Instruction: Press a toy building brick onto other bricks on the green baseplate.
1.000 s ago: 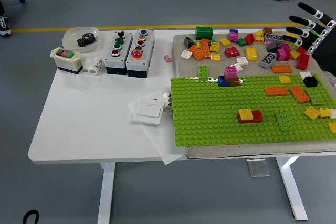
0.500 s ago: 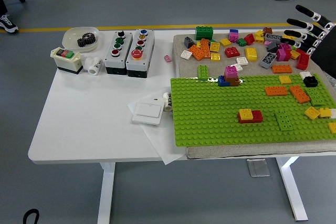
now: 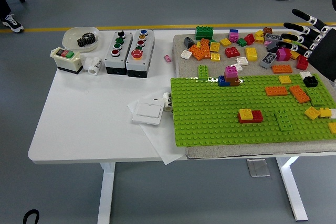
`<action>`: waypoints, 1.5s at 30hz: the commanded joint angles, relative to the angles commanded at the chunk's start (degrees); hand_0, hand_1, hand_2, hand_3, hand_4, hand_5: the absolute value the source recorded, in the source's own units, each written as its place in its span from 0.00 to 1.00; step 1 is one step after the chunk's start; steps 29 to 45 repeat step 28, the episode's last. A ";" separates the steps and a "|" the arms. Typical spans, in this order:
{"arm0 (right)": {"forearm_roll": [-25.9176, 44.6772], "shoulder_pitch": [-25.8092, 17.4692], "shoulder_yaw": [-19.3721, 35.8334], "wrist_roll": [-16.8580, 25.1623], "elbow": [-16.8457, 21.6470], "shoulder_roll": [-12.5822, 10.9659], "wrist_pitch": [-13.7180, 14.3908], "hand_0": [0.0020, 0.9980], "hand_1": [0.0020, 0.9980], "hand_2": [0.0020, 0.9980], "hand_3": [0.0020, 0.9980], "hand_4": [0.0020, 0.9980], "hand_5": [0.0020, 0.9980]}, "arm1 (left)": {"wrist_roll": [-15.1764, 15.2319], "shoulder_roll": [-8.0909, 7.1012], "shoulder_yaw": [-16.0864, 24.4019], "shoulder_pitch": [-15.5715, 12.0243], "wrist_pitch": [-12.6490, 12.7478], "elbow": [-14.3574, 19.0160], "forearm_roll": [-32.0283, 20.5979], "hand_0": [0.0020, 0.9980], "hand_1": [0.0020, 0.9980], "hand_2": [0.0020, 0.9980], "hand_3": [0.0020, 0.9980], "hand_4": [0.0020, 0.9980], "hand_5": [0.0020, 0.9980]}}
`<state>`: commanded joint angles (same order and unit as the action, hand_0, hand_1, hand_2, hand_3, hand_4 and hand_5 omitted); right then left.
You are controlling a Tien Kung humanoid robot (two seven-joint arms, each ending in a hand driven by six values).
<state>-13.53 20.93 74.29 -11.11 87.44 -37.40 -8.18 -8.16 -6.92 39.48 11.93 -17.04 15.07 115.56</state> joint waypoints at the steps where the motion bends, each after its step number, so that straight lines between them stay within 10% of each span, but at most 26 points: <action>1: -0.03 -0.03 -0.02 0.00 -0.03 0.01 0.00 0.68 0.59 0.66 0.88 1.00 0.84 | 0.00 -0.02 0.03 0.01 -0.05 0.01 0.07 0.75 0.75 0.72 0.60 0.67 0.60; 45: -1.33 -1.08 0.00 -2.32 1.30 0.51 4.84 0.69 0.58 0.66 0.88 1.00 0.83 | 0.04 -0.36 0.32 0.20 -0.81 0.13 1.01 0.75 0.75 0.73 0.60 0.67 0.60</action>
